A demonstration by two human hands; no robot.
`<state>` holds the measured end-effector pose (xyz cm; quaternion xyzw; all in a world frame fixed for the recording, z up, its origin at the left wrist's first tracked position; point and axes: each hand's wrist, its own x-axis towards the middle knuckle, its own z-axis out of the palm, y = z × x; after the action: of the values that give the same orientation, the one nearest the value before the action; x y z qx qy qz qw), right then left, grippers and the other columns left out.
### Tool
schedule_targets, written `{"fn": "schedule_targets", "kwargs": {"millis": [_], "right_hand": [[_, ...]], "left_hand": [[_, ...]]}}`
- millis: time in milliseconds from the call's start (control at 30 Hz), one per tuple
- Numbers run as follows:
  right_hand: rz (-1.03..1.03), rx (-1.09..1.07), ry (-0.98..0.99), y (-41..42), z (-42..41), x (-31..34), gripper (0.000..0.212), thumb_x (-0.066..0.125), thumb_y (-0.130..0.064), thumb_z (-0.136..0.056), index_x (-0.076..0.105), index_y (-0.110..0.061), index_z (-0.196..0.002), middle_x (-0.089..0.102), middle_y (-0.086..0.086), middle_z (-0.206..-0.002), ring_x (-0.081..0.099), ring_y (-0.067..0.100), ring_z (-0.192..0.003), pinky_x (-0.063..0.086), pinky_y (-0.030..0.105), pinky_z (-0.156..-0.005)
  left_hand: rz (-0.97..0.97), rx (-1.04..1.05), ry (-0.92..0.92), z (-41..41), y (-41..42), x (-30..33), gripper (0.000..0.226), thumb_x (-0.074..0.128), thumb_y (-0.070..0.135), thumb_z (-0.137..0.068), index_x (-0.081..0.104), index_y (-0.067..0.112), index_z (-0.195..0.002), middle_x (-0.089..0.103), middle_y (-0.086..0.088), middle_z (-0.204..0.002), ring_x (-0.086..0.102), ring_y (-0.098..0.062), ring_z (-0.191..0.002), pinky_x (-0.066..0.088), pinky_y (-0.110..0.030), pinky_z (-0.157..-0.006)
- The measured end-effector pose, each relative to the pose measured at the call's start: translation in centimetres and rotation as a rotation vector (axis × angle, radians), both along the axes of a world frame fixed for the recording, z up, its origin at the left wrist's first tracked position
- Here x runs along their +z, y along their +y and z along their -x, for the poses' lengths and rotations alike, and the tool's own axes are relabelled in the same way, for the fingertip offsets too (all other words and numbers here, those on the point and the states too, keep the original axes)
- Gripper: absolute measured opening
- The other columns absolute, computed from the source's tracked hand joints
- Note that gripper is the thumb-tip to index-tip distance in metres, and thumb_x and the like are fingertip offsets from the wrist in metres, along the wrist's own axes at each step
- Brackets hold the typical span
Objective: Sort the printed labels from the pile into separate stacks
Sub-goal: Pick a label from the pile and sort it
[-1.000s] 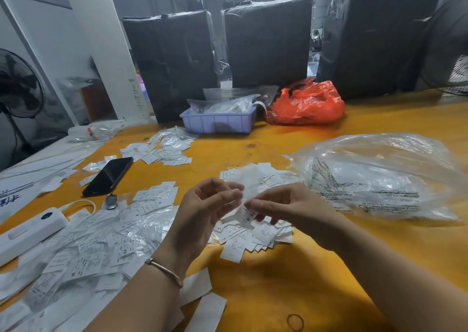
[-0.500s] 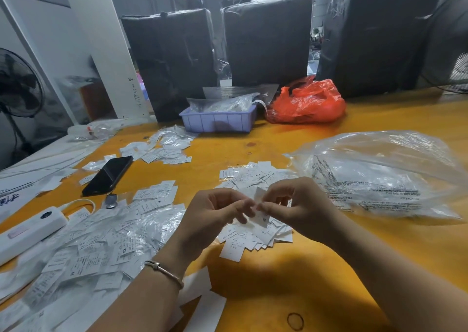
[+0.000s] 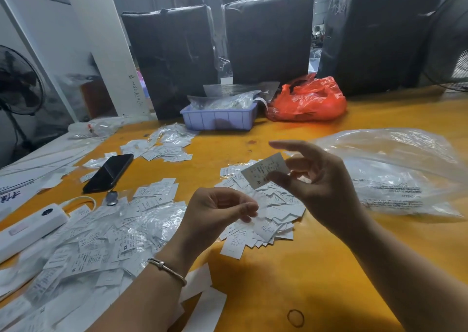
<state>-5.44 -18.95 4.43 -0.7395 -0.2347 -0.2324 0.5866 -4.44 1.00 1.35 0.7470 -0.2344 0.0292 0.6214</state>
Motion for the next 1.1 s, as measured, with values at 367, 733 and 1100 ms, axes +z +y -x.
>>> {"fn": "schedule_targets", "kwargs": {"millis": [367,733,1100], "right_hand": [[0.223,-0.086,-0.124,0.4,-0.3,-0.8,0.024,0.075,-0.012,-0.08,0.069,-0.021,-0.101,0.07,-0.016,-0.095,0.067,-0.002,-0.088,0.055,0.03,-0.063],[0.277,-0.052,-0.165,0.0,-0.8,-1.1,0.013,0.077,-0.005,-0.077,0.071,-0.015,-0.084,0.072,-0.01,-0.082,0.068,0.005,-0.077,0.054,0.029,-0.062],[0.158,0.01,-0.134,-0.1,-0.6,-0.7,0.004,0.073,-0.011,-0.081,0.072,-0.008,-0.084,0.073,-0.008,-0.083,0.069,0.007,-0.076,0.055,0.037,-0.064]], "left_hand": [[-0.029,0.007,-0.02,0.0,0.0,-0.1,0.017,0.077,0.019,-0.072,0.077,0.006,-0.083,0.075,-0.007,-0.076,0.071,-0.023,-0.067,0.056,-0.024,-0.064],[-0.062,0.001,-0.029,-0.1,0.1,-0.2,0.015,0.074,0.023,-0.074,0.077,0.012,-0.085,0.076,-0.004,-0.077,0.072,-0.019,-0.069,0.056,-0.022,-0.063],[-0.057,0.006,-0.033,-0.2,0.0,-0.3,0.018,0.074,0.02,-0.076,0.076,0.004,-0.085,0.075,-0.007,-0.076,0.072,-0.022,-0.068,0.056,-0.022,-0.063]]}}
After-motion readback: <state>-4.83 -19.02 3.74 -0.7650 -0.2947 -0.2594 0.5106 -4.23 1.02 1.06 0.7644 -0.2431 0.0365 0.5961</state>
